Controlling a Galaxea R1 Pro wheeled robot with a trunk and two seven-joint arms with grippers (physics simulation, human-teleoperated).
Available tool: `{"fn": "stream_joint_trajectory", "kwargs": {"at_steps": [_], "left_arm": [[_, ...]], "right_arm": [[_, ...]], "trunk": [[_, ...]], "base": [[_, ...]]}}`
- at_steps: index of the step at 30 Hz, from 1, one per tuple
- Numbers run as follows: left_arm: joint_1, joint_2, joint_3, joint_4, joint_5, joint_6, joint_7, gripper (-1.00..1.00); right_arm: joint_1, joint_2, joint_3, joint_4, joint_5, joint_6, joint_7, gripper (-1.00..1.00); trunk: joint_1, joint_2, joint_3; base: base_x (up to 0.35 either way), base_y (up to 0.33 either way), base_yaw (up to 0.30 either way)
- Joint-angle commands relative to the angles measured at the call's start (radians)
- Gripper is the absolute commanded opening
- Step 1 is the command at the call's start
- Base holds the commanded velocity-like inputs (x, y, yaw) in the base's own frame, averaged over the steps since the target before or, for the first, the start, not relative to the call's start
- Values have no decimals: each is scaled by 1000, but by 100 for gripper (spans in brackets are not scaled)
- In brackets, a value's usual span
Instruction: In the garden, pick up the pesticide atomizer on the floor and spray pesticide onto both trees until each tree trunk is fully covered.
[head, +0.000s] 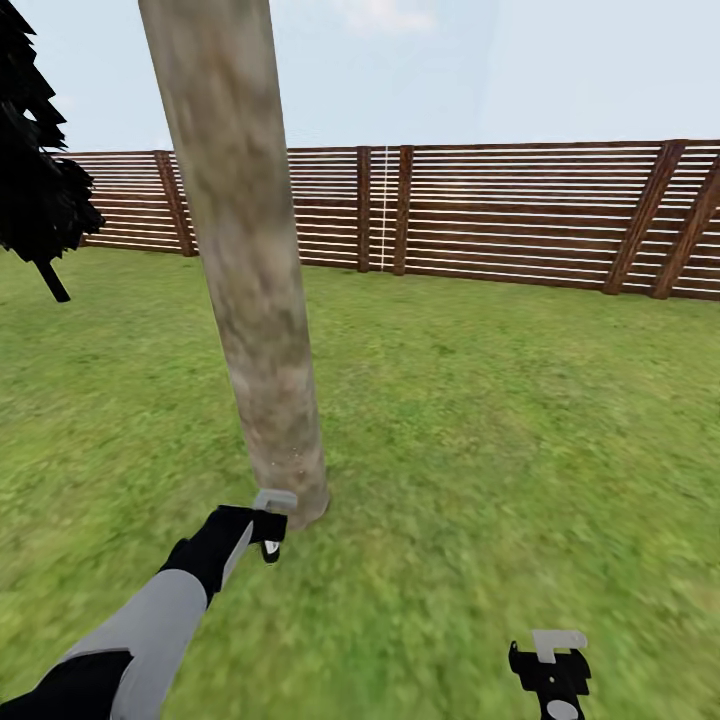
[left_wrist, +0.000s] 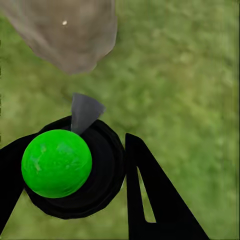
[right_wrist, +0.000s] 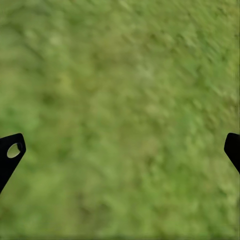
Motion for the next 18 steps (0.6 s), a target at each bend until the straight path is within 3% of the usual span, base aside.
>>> {"fn": "stream_joint_trajectory", "kwargs": {"at_steps": [1,2,5,8,14,16,18], "left_arm": [[-10,3,9,-2,-12,13,-9,-100],[-15,12,10,-2,-13,21,-10,-100],[-24,84,12,-2,-9,42,-17,-100],[-18,102,11,-2,-10,43,-17,-100],[-38,64,9,-37,-9,43,-14,-100],[-59,27,7,-77,-10,49,-11,-100],[-81,10,6,-84,-10,72,-10,-100]], "right_arm": [[-1,0,-8,2,10,-4,-3,100],[-1,0,-8,2,10,-4,-3,100],[-1,-1,-9,2,9,-4,-3,100],[-1,0,-9,2,9,-4,-3,100],[-1,-1,-8,2,10,-4,-3,100],[-1,-1,-9,2,10,-4,-3,100],[-1,-1,-8,2,10,-4,-3,100]], "trunk": [[0,0,-1],[0,0,-1],[0,0,-1],[0,0,-1],[0,0,-1],[0,0,-1],[0,0,-1]], "base": [[0,0,4],[0,0,33],[0,0,178],[-7,0,175],[-187,0,15],[-16,0,0],[-5,0,0]]}}
